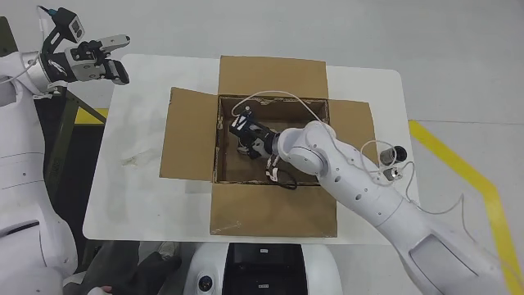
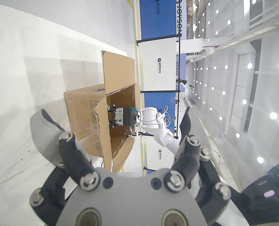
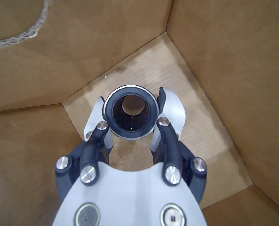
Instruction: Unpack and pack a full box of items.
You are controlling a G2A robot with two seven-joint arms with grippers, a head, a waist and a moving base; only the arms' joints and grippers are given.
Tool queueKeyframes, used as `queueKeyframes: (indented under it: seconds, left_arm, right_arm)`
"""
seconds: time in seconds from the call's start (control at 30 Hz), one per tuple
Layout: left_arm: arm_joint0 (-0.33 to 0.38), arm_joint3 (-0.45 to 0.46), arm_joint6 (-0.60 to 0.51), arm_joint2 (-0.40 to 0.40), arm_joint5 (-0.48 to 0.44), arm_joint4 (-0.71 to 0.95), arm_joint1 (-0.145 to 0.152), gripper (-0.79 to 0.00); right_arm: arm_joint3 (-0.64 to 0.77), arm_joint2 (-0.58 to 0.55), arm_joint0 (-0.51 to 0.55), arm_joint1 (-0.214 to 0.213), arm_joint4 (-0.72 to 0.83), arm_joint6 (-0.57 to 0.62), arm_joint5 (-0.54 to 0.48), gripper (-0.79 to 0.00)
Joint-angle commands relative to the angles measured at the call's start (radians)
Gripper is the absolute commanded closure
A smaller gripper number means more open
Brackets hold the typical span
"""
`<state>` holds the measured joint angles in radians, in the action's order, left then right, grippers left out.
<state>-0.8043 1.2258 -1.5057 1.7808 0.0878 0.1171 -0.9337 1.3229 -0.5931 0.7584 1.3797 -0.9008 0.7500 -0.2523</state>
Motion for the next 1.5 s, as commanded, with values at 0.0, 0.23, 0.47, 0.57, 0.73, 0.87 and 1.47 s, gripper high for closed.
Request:
queueKeyframes:
  seconds: [0.0, 0.23, 0.47, 0.57, 0.73, 0.87, 1.47]
  left_arm:
    - [0.0, 0.0, 0.0, 0.0, 0.0, 0.0, 0.0, -0.785]
    - [0.0, 0.0, 0.0, 0.0, 0.0, 0.0, 0.0, -0.785]
    - [0.0, 0.0, 0.0, 0.0, 0.0, 0.0, 0.0, -0.785]
    - [0.0, 0.0, 0.0, 0.0, 0.0, 0.0, 0.0, -0.785]
    - [0.0, 0.0, 0.0, 0.0, 0.0, 0.0, 0.0, -0.785]
    - [0.0, 0.0, 0.0, 0.0, 0.0, 0.0, 0.0, -0.785]
    - [0.0, 0.0, 0.0, 0.0, 0.0, 0.0, 0.0, -0.785]
  right_arm:
    - [-0.003, -0.002, 0.001, 0.002, -0.001, 0.002, -0.001, -0.379]
    - [0.017, -0.026, 0.013, 0.001, -0.011, 0.012, -0.002, -0.579]
    - [0.161, -0.107, 0.076, -0.029, -0.051, 0.035, 0.019, -0.613]
    - [0.26, -0.154, 0.128, -0.05, -0.08, 0.06, 0.022, -0.622]
    - [0.433, -0.225, 0.224, -0.082, -0.135, 0.119, 0.022, -0.616]
    - [0.558, -0.277, 0.296, -0.102, -0.155, 0.143, -0.002, -0.628]
    - [0.817, -0.661, 0.663, -0.182, -0.164, 0.071, -0.031, -0.646]
